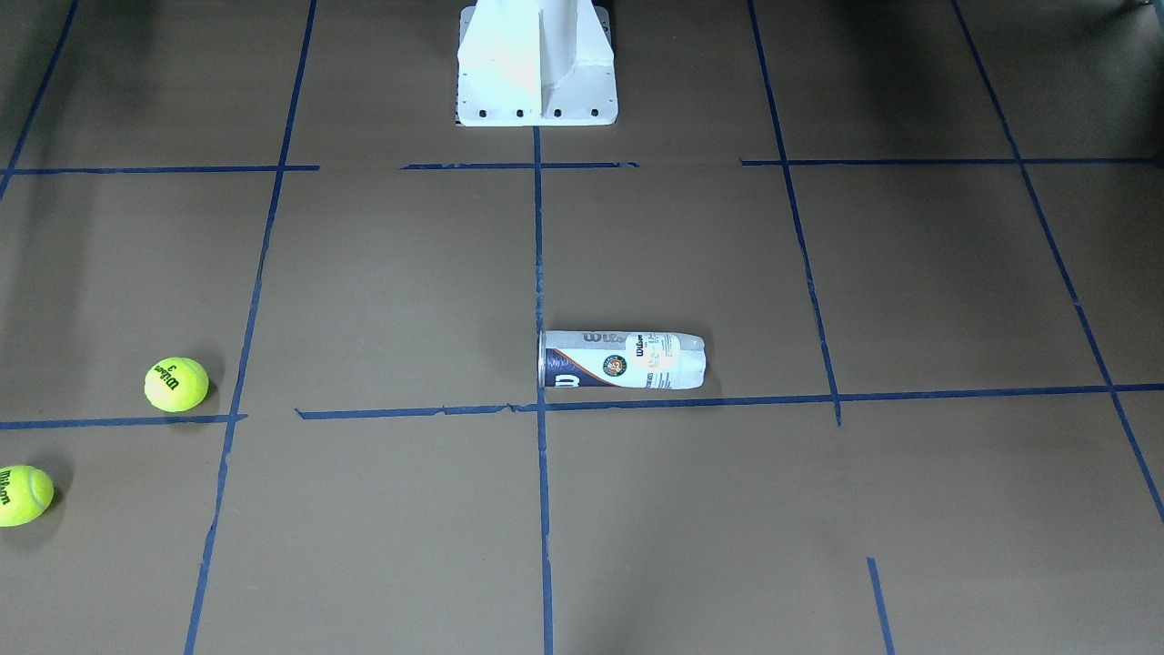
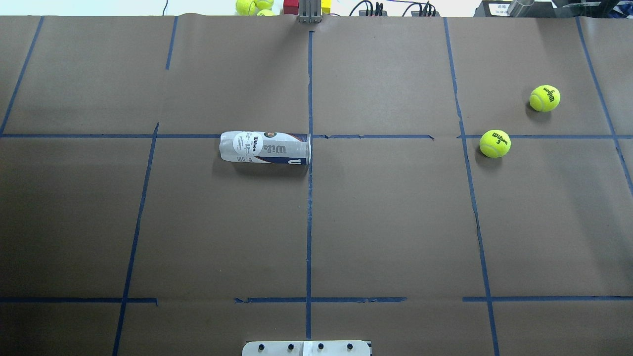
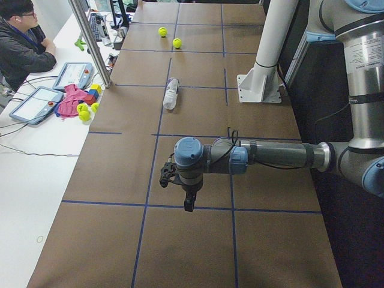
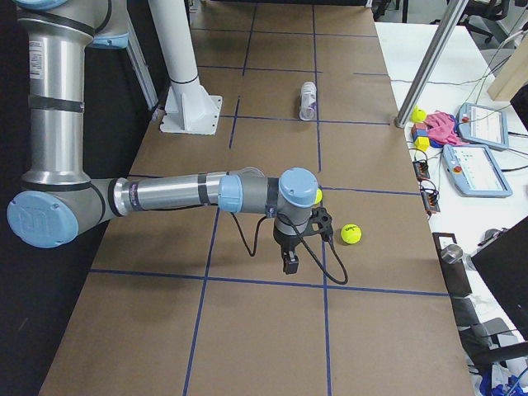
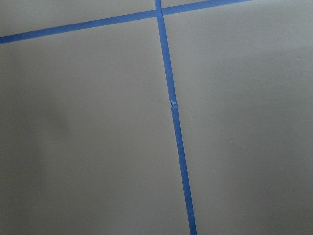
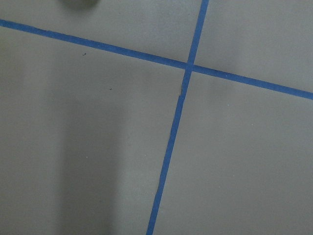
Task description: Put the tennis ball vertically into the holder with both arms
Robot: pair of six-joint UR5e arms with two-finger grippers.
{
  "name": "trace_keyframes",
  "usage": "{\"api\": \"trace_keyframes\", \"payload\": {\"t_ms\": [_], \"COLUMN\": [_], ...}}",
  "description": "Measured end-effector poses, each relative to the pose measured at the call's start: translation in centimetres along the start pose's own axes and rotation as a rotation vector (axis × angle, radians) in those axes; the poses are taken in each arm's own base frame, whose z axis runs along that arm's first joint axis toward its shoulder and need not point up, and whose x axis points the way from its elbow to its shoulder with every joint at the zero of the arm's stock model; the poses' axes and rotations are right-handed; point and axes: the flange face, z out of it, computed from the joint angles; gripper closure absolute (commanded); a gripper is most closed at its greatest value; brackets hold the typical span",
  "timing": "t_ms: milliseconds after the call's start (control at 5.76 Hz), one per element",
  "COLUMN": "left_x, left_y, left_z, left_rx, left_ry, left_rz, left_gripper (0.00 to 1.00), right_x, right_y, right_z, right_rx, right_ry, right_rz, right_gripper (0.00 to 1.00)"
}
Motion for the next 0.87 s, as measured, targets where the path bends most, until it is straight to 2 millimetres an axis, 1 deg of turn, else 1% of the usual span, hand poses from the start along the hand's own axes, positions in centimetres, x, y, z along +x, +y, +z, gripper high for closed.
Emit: {"api": "trace_keyframes", "payload": {"t_ms": [521,695,868], "left_x": [1.4,2.0,2.9], "left_y": [-0.3,-1.1,-3.1], "left_z": [-1.3,-1.8,-2.8], "left_rx": [0.019,0.032,0.062], "left_ry": [-0.004,-0.005,-0.008], "left_rz": [0.023,0.04,0.068], "left_gripper": [0.0,0.0,0.0], "right_x": [-0.1,-0.1,-0.2], "right_y": [0.0,-0.1,-0.1], "right_z": [-0.1,-0.1,-0.1], "right_rx": [0.002,0.003,0.005], "right_ry": [-0.001,-0.003,-0.006], "right_rz": [-0.001,-0.001,-0.002], "right_gripper": [0.0,0.0,0.0]}}
